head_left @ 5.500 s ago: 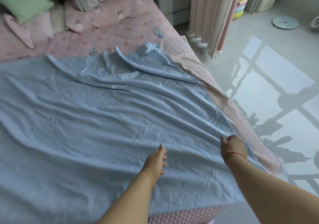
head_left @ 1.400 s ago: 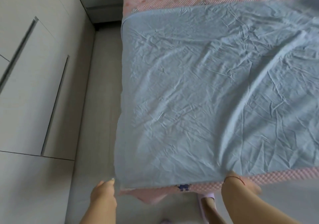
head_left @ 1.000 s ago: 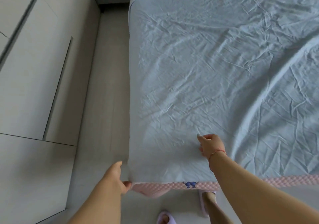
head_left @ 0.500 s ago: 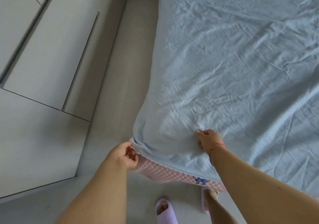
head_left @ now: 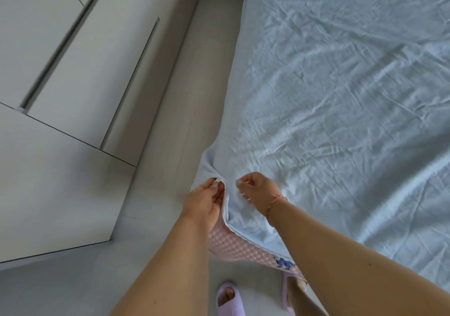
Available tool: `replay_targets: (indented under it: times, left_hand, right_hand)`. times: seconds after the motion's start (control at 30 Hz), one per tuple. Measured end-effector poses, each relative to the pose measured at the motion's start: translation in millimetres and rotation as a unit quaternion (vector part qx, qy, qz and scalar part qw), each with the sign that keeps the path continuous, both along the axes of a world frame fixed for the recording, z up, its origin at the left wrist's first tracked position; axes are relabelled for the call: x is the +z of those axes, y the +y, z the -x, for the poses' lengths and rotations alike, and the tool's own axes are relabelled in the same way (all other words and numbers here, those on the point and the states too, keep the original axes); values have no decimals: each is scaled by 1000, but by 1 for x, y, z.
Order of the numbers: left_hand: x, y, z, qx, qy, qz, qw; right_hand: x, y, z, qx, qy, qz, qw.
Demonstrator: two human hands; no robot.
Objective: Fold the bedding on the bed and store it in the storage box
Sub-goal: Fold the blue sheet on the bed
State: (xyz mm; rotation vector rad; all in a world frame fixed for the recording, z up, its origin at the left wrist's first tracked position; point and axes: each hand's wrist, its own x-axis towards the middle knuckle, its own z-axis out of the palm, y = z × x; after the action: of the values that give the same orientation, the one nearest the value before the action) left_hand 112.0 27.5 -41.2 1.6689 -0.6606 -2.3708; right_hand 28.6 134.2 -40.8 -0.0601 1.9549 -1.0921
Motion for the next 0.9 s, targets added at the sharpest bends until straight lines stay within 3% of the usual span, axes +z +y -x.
replay_targets:
  times: [0.1,0.27,0.5,0.7,0.9]
  left_hand:
    - [-2,4,2,-16,1,-45,999]
    - [0,1,-5,-45,12,-77,996]
    - [2,-6,-14,-28,4,-60,998]
    - [5,-3,-20,23,33,-83,996]
    - [1,-5,-31,36,3,-43,998]
  right_hand:
    - [-9,-14,-9,49,-9,-28,998]
    - [-18,-12,-10,41,13,-91,995]
    - [-18,-18,-13,-36,-107,-6,994]
    - [-19,-28,-14,25,-25,-25,999]
    - [-25,-46,-14,10,-90,-67,994]
